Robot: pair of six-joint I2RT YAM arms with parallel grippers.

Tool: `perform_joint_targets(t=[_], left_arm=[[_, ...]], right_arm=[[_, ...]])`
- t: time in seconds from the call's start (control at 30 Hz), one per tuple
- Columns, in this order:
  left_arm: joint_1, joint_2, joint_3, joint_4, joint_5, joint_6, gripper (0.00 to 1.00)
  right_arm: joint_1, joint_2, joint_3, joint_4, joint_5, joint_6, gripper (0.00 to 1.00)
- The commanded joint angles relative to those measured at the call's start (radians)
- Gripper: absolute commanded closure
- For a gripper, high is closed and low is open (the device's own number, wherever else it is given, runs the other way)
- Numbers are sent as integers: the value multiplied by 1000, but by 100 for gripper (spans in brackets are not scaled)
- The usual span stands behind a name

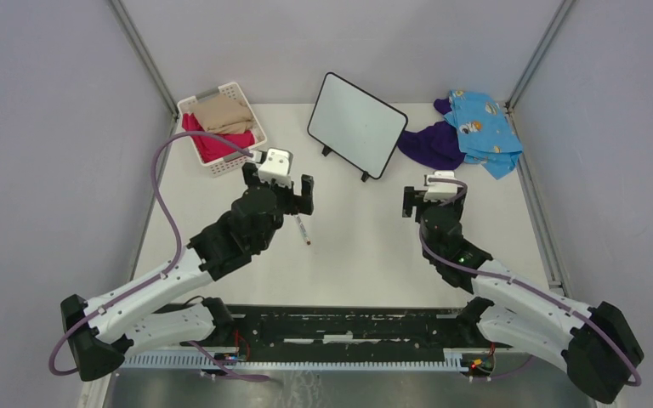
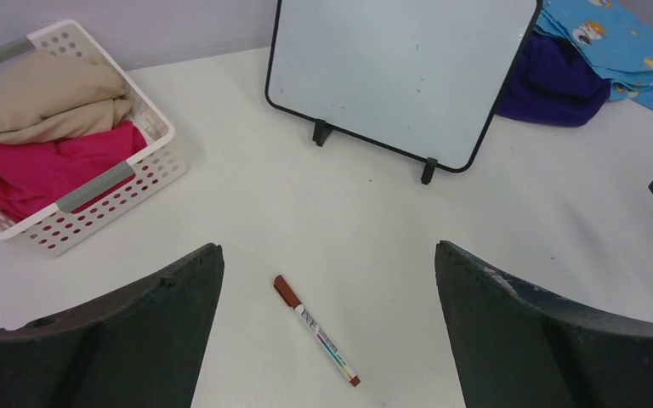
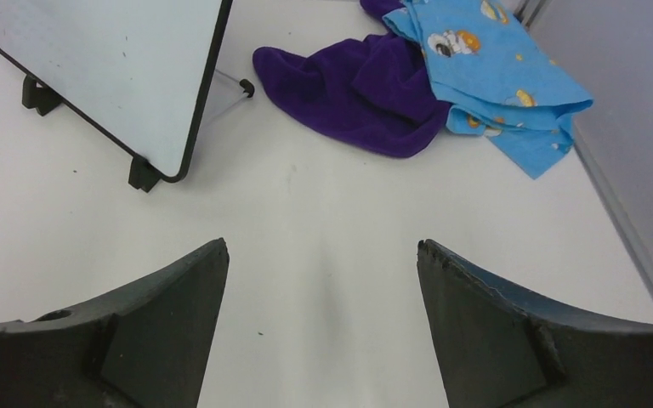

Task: Write a sentence on the whiteboard
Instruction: Move the whiteboard stand to the center of the board.

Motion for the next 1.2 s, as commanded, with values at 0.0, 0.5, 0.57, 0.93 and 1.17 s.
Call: perform_joint_targets(t=[0.0, 0.5, 0.57, 0.93, 1.17], left_arm=[[-3, -26, 16, 25, -94, 12, 0], [-4, -73, 6, 34, -109, 13, 1], [-3, -75, 8, 34, -109, 11, 1], [-3, -85, 9, 29, -115, 3, 1], [-3, -82, 14, 25, -113, -4, 1]], right_arm=[[-29, 86, 45, 60, -56, 152, 13], [16, 629, 346, 154, -111, 335, 32], [16, 693, 405, 110, -88, 375, 33], [21, 926, 675, -125, -13, 522, 36], [21, 1017, 768, -220, -2, 575, 39]])
